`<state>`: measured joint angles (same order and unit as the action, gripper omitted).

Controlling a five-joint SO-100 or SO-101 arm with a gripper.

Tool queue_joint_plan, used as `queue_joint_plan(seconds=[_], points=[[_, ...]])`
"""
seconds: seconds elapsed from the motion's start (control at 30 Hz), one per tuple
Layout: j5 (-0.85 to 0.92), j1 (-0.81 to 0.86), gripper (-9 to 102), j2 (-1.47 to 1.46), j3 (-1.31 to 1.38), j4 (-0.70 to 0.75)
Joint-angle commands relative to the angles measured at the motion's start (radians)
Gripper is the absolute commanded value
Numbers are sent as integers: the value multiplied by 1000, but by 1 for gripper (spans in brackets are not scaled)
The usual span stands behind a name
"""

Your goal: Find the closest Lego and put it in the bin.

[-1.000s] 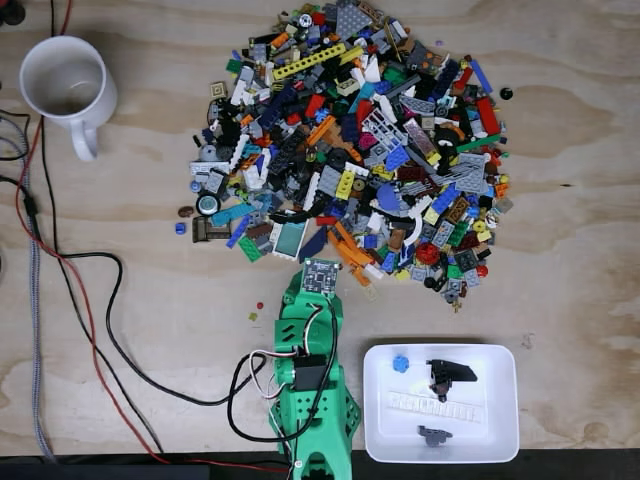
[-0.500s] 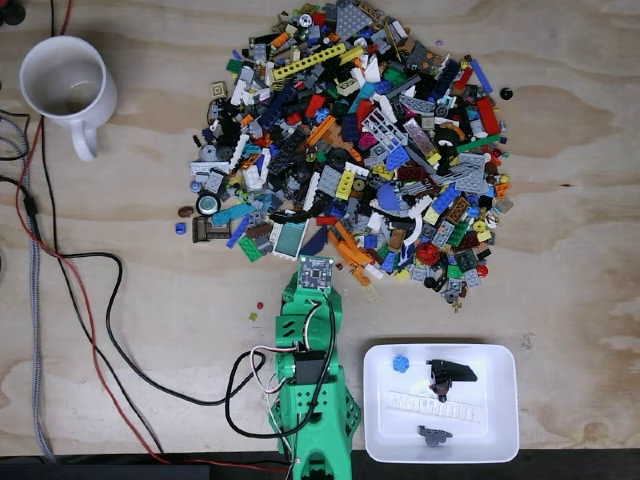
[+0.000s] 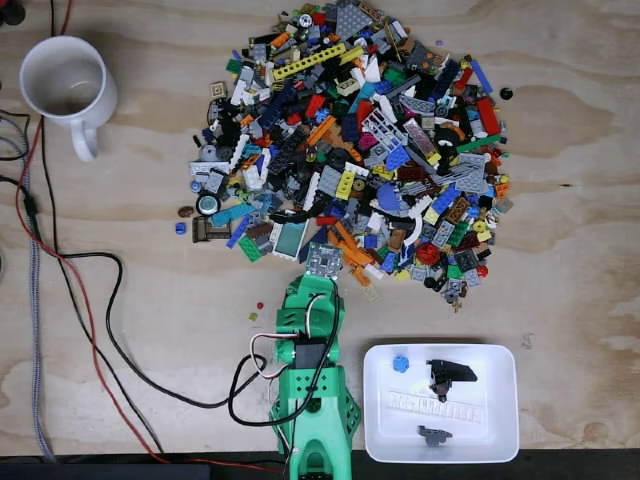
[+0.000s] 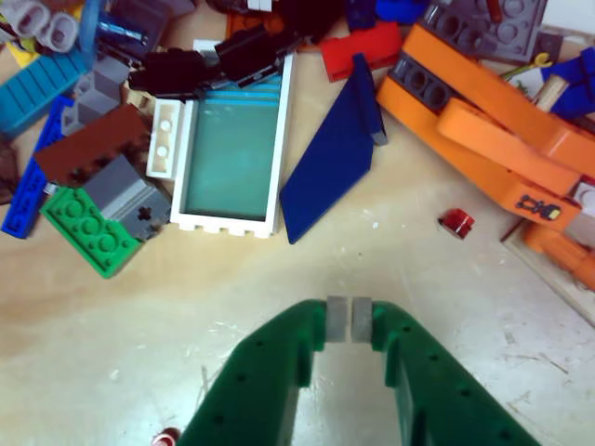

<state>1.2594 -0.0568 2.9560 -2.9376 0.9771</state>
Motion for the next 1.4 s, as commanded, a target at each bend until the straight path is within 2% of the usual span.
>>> queue_joint_plan(seconds=[0.0,0.13,0.37,0.73,1.17,1.37], points=[[-156,-3,10,-305,353,43],[-291,-29,16,-531,497,58],[-400,-44,21,-871,657,46],[-376,74,21,-1164,779,28],[-379,63,17,-1339,854,-71],[-373,48,6,-1361,857,-78]])
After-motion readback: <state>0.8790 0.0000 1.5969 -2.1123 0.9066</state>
